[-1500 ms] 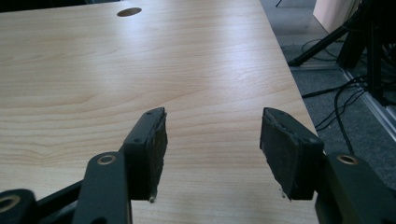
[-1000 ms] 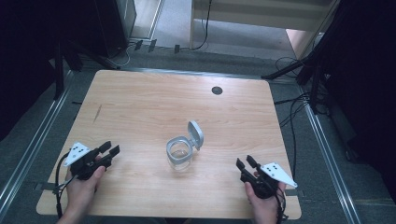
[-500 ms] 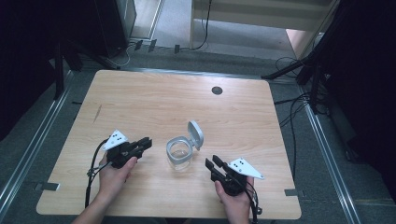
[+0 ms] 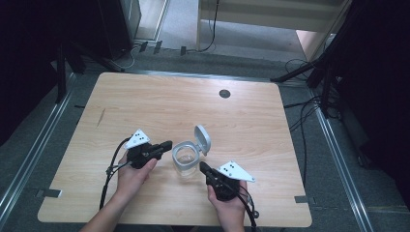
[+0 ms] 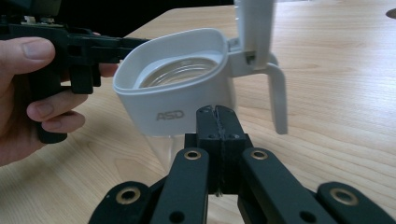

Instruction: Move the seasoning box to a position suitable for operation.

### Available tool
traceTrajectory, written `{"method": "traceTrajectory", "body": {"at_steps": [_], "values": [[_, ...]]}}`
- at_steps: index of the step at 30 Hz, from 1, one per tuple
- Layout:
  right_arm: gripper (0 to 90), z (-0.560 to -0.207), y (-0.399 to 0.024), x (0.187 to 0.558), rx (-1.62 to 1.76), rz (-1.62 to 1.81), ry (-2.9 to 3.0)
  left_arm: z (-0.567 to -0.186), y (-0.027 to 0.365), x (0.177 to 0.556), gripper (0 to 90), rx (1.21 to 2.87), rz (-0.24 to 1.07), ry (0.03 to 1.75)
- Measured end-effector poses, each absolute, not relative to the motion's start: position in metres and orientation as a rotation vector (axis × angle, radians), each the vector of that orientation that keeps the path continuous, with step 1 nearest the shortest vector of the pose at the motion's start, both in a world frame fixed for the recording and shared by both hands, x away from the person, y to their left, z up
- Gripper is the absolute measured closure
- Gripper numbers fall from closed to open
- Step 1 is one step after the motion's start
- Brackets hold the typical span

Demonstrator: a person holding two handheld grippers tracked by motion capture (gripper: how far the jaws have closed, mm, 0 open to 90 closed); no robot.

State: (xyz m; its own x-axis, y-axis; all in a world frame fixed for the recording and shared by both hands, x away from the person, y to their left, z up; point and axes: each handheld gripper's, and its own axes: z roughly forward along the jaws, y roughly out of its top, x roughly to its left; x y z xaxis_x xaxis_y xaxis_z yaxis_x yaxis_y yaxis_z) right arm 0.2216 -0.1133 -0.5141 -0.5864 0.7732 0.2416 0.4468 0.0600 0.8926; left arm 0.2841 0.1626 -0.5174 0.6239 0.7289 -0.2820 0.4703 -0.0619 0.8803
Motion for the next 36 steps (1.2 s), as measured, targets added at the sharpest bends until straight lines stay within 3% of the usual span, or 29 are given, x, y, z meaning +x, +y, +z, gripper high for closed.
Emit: {"method": "traceTrajectory", "body": {"at_steps": [17, 36], "values": [[90.0, -0.516, -0.114, 0.228, 1.264, 1.505, 2.036, -0.511, 0.156, 0.268, 90.0, 1.778, 0.262, 0.871], [90.0, -0.522, -0.126, 0.266, 1.296, 1.489, 2.079, -0.507, 0.148, 0.257, 89.7, 1.791, 0.243, 0.830]]}}
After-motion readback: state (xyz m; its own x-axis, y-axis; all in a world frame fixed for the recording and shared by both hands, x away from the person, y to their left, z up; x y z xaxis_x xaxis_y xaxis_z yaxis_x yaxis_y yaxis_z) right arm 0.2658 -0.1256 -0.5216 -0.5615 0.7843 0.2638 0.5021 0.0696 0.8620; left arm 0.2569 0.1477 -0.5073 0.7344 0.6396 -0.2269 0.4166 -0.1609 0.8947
